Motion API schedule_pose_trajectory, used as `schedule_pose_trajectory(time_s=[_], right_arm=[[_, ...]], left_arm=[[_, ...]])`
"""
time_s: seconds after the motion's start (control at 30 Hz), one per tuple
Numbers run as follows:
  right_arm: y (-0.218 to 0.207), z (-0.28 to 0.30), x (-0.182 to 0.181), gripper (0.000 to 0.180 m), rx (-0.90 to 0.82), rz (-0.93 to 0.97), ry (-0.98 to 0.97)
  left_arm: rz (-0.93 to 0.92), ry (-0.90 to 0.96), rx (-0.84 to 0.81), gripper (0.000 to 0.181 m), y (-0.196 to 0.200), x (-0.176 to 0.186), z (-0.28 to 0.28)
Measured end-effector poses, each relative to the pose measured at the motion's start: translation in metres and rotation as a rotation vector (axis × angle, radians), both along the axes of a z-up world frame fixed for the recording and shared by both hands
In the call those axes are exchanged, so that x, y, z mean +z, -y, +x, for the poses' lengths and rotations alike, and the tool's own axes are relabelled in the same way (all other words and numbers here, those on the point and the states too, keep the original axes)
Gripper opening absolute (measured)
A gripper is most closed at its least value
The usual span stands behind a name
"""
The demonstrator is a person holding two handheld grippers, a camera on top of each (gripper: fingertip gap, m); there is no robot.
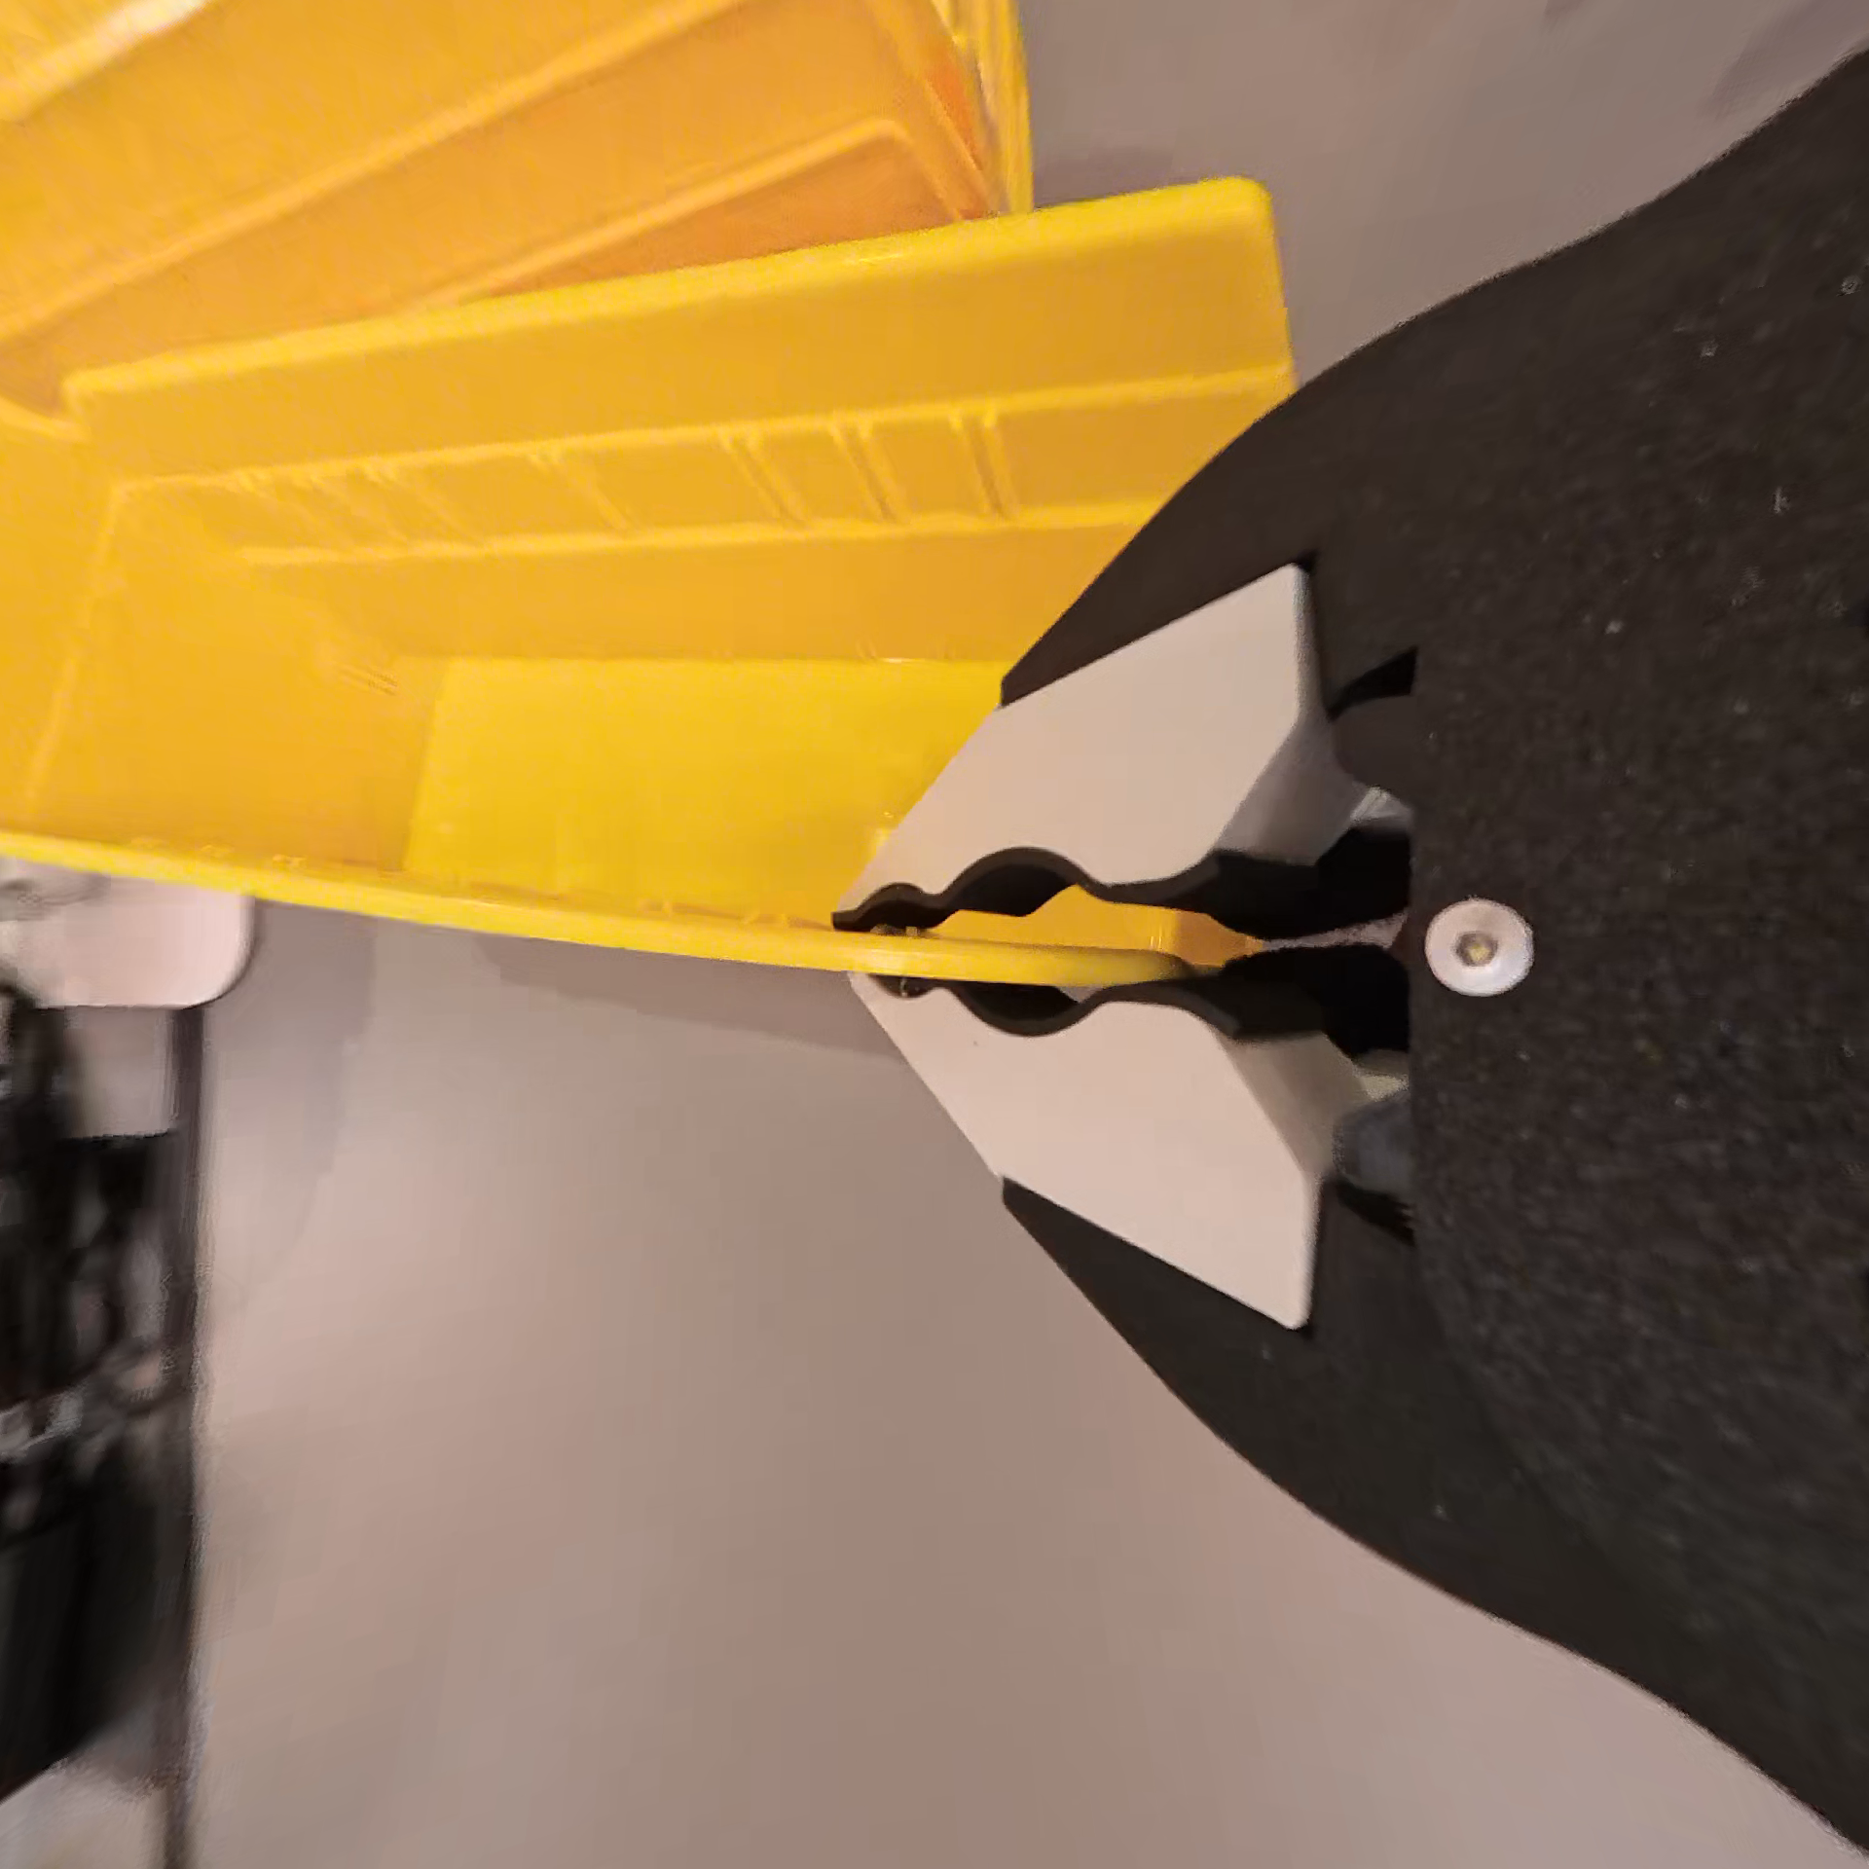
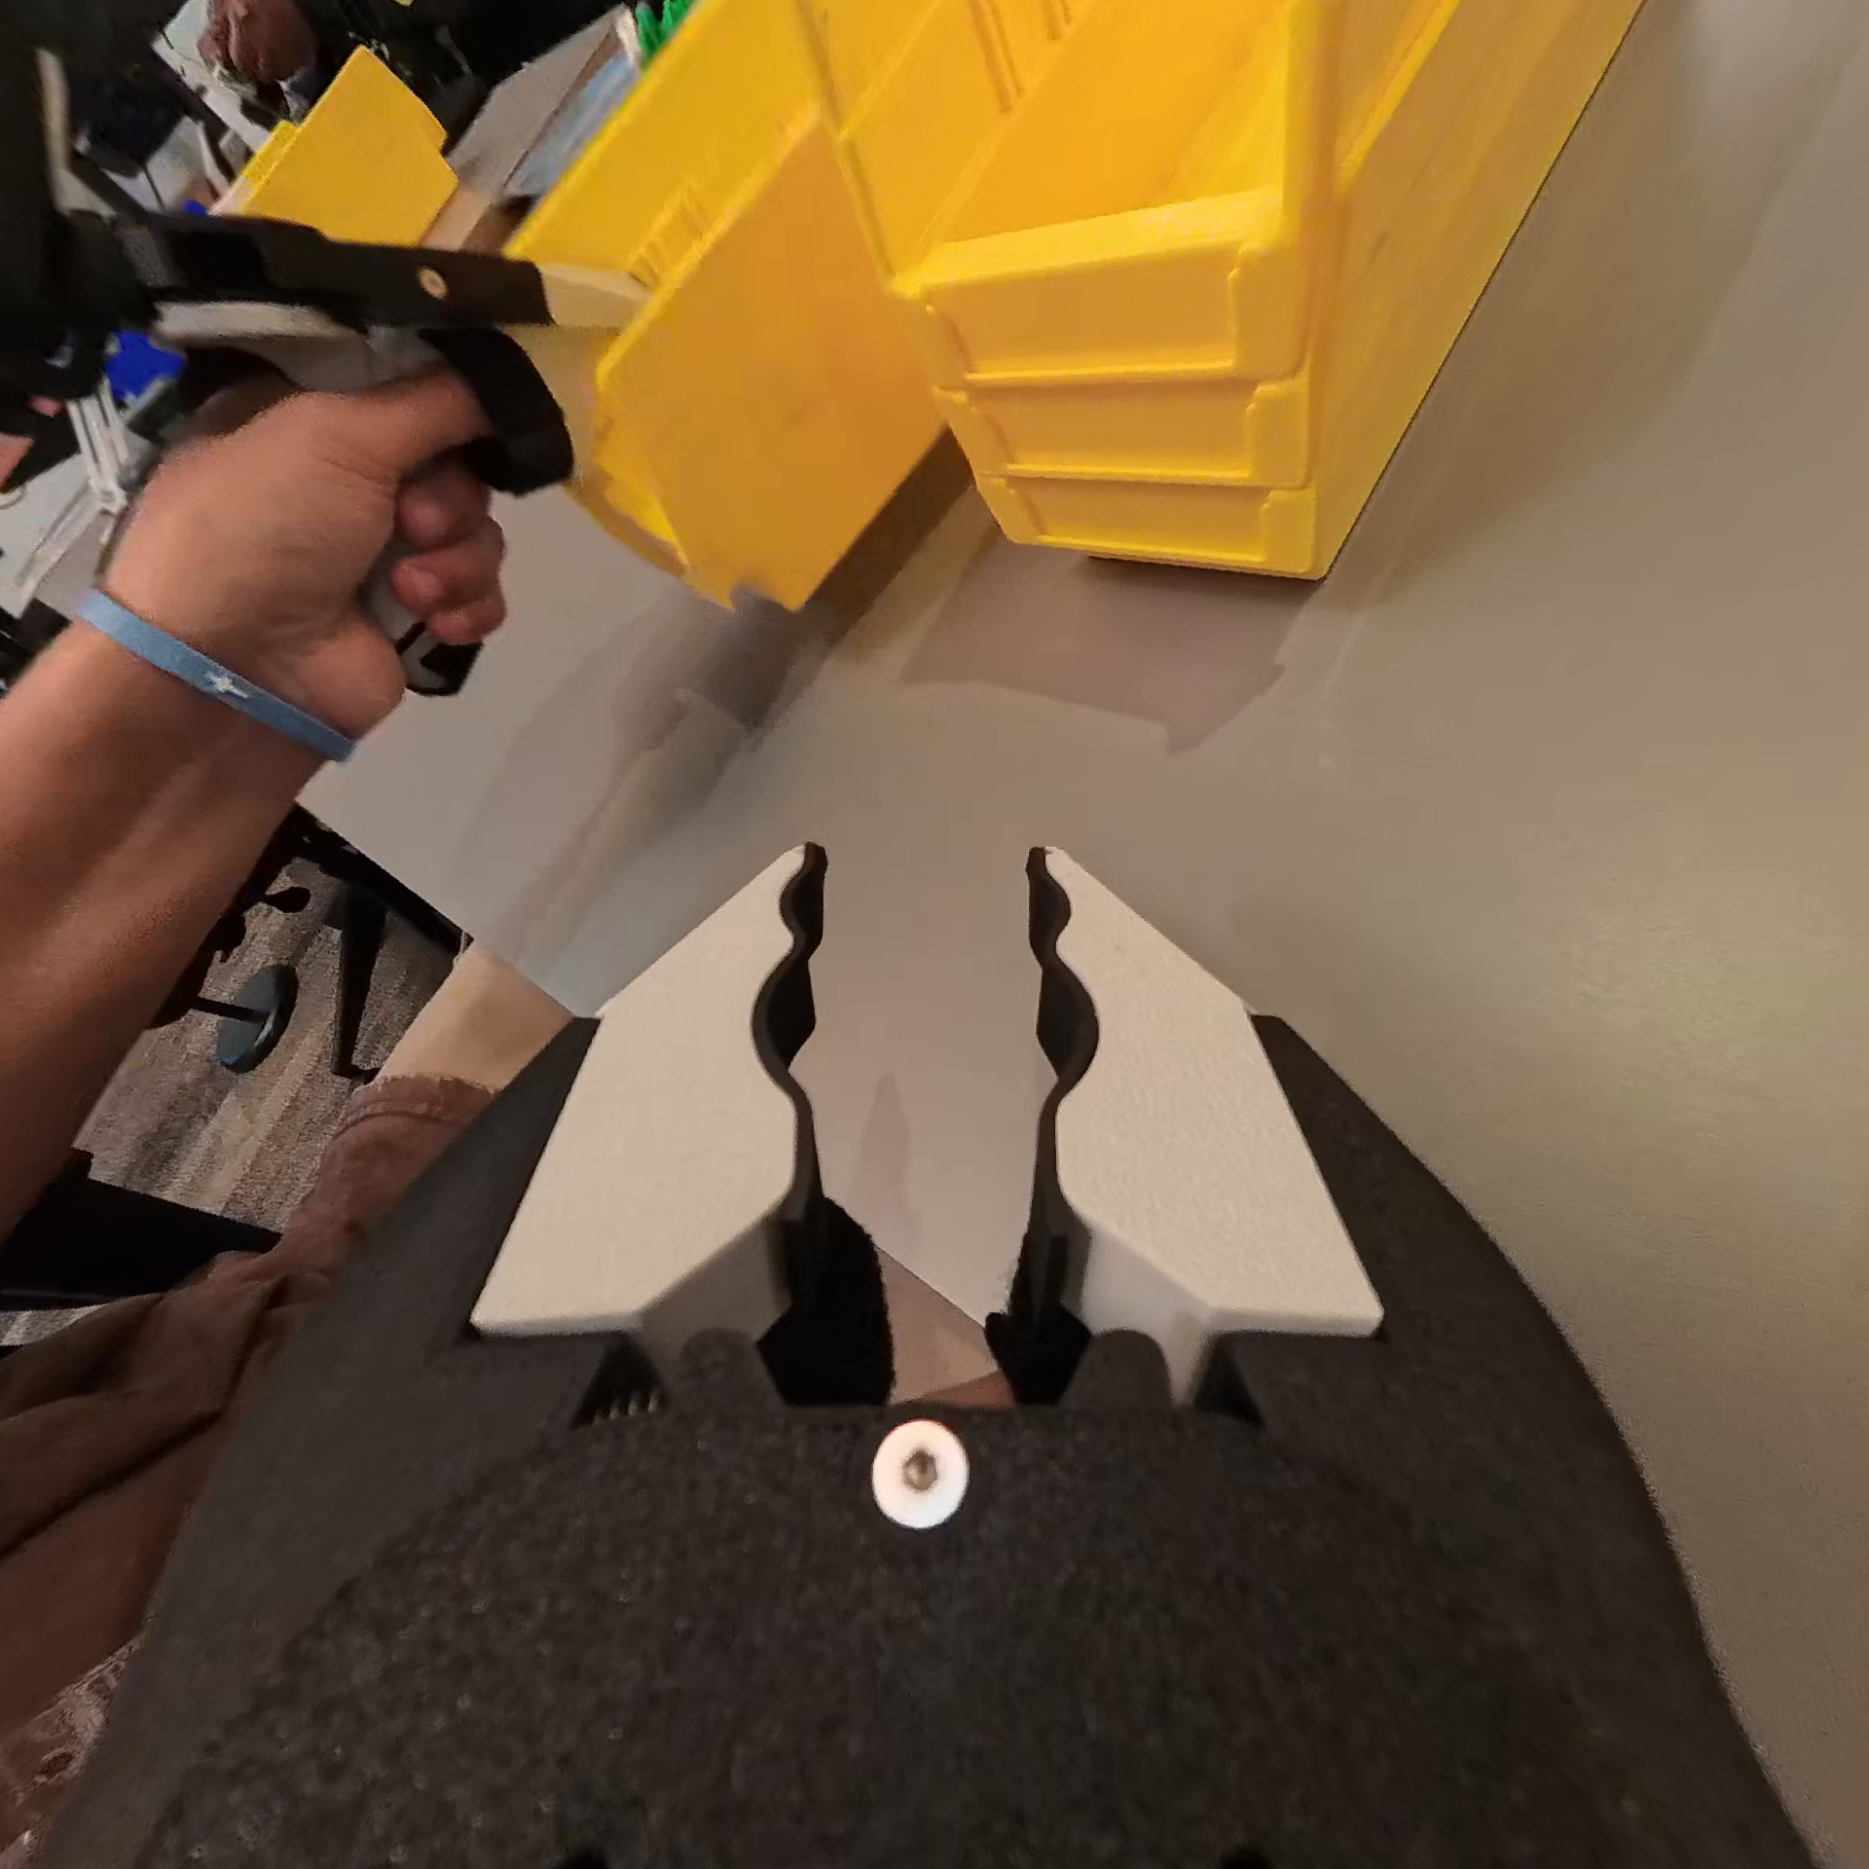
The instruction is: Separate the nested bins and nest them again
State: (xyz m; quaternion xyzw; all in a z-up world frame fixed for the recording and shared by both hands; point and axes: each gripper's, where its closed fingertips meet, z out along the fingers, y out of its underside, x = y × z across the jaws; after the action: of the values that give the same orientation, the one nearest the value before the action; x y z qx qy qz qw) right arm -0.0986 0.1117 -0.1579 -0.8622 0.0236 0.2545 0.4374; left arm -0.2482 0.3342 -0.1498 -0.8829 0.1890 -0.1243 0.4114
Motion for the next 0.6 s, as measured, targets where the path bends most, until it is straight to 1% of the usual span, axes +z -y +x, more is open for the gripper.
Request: schedule_pose_trajectory(time_s=[0.07,0.17,0.27,0.33,0.43,0.6], right_arm=[[0.000,-0.001,0.000,0.040,0.004,-0.001,0.005],[0.000,-0.003,-0.001,0.040,0.012,-0.006,0.004],[-0.001,-0.006,-0.002,0.040,0.022,-0.009,0.015],[-0.001,-0.008,-0.003,0.040,0.029,-0.012,0.017],[-0.001,-0.011,-0.005,0.041,0.040,-0.019,0.020],[0.000,-0.009,-0.006,0.040,0.043,-0.025,0.026]], left_arm=[[0.076,0.009,0.024,0.001,-0.005,0.028,-0.005],[0.130,0.089,0.041,0.000,-0.012,0.077,-0.006],[0.152,0.159,0.012,0.000,-0.011,0.118,0.012],[0.160,0.191,-0.021,0.000,-0.005,0.137,0.034],[0.135,0.202,-0.072,0.000,0.005,0.143,0.074],[0.022,0.221,-0.102,0.000,0.021,0.125,0.133]])
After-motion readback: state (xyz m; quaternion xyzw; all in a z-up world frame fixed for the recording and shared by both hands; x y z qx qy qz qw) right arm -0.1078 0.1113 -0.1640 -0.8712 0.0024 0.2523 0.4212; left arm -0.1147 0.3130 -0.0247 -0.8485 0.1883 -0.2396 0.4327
